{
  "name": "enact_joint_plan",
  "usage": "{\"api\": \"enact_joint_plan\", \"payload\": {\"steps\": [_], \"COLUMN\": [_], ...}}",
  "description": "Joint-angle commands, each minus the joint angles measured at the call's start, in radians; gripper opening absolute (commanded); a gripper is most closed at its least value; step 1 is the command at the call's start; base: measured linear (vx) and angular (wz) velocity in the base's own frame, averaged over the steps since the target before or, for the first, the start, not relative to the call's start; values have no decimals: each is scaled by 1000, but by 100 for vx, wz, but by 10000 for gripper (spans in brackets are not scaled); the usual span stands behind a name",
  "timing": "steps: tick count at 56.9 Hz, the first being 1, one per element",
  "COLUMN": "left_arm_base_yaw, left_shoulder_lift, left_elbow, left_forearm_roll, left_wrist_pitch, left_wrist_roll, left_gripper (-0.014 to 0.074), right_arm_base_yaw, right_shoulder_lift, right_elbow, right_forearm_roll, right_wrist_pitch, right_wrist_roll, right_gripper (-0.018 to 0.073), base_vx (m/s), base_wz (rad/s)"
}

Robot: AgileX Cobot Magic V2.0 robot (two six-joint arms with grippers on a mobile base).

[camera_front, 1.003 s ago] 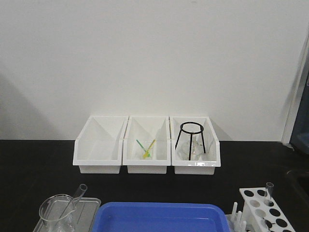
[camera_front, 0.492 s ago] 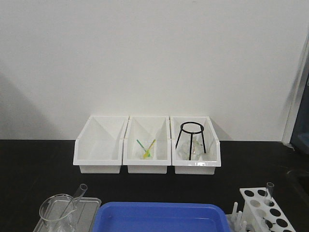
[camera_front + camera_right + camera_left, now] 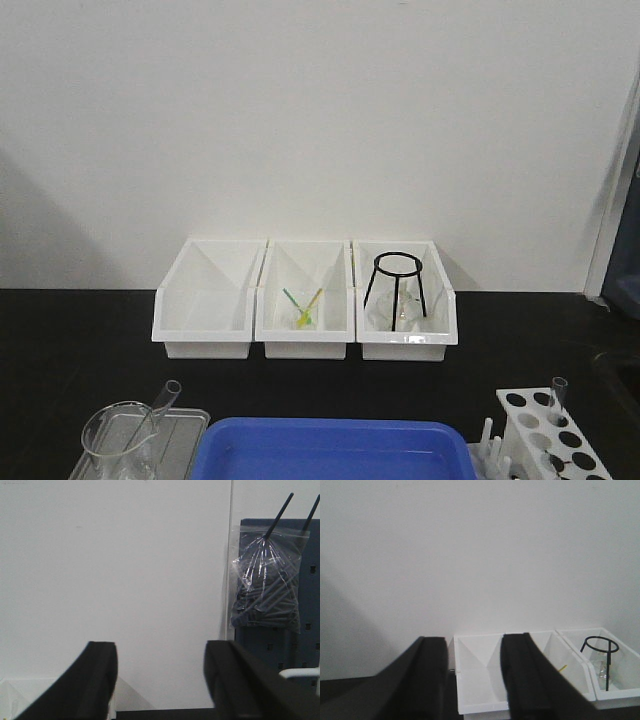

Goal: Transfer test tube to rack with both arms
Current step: 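Lower the left gripper onto the glass test tube in the beaker, then lift the tube out with the left gripper toward the right gripper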

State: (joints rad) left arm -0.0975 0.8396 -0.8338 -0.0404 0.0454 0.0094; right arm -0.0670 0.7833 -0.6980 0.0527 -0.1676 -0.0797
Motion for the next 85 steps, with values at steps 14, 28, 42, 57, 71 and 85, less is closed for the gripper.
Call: {"api": "enact_joint_plan", "payload": {"steps": [14, 28, 42, 57, 71, 85], "left_arm_base_yaw": [-1, -29, -119, -140, -140, -140], "left_shoulder_lift": [-3, 2, 53, 317, 558, 719], "left_elbow": [-36, 70, 359, 401, 231, 81], "left_forearm_roll": [-4, 189, 365, 365, 365, 365], "left_wrist_pitch": [-177, -175, -349, -527, -522, -520], "left_wrist_roll": [15, 94, 60, 43, 42, 42], "left_gripper": [591, 544, 493, 476, 476, 476], "right_arm_base_yaw": [2, 96, 213, 220, 220, 220], "right_shoulder_lift": [-7, -4, -7, -7, -7, -7], "right_elbow": [-32, 173, 375, 428, 428, 428], "right_forearm_roll": [4, -117, -195, -195, -195, -195], "right_wrist_pitch": [-126, -284, -369, -452, -462, -462], "right_wrist_roll": [36, 41, 41, 40, 13, -13], "right_gripper": [689, 595, 489, 459, 459, 459], "base_vx": [0, 0, 0, 0, 0, 0], "base_wz": [0, 0, 0, 0, 0, 0]}}
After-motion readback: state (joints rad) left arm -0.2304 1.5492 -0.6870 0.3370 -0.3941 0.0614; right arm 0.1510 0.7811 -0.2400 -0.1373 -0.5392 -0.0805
